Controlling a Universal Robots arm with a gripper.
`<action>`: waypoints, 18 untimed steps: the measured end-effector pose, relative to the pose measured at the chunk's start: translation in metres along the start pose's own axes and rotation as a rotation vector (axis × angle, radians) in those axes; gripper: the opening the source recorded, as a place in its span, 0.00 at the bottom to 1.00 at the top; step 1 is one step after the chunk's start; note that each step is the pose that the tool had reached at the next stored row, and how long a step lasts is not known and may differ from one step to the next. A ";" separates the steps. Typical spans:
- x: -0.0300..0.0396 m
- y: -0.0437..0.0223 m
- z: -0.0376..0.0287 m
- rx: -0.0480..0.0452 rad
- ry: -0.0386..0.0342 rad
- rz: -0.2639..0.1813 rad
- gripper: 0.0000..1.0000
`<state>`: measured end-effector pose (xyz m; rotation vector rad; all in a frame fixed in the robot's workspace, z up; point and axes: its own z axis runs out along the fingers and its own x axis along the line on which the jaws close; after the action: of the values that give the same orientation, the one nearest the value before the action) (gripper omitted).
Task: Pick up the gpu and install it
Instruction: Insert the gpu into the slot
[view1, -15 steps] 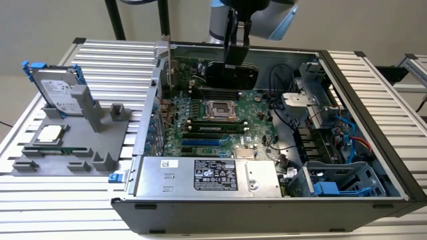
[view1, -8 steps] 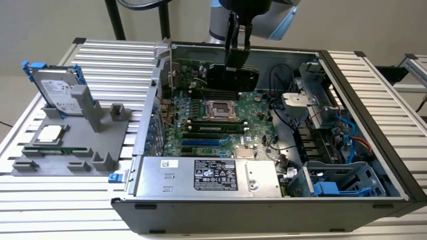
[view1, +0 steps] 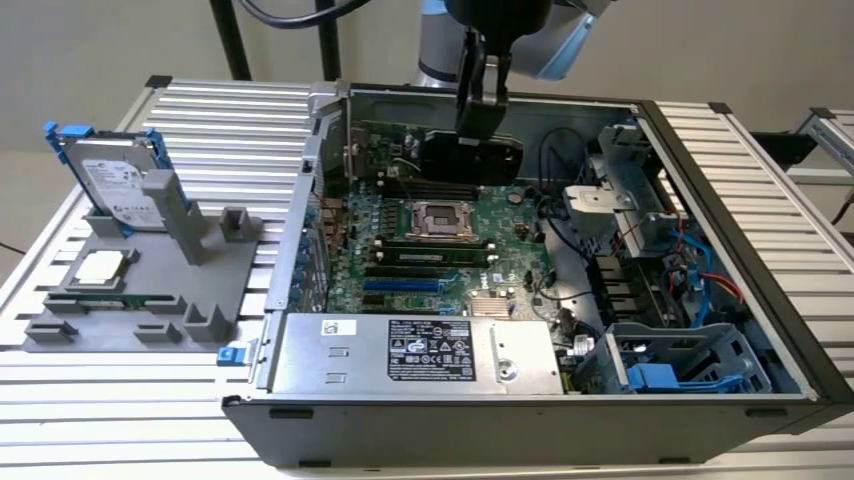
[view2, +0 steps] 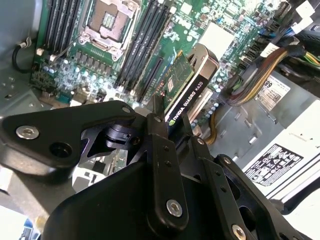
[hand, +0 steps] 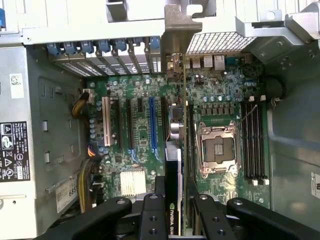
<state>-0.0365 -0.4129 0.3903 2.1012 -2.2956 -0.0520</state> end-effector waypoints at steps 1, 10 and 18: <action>-0.0001 -0.0007 0.0004 0.0000 0.0000 0.000 0.00; -0.0005 -0.0061 0.0054 0.0000 -0.0003 0.000 0.00; -0.0005 -0.0067 0.0067 -0.0001 -0.0015 0.000 0.00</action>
<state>-0.0301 -0.4129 0.3833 2.1019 -2.2963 -0.0537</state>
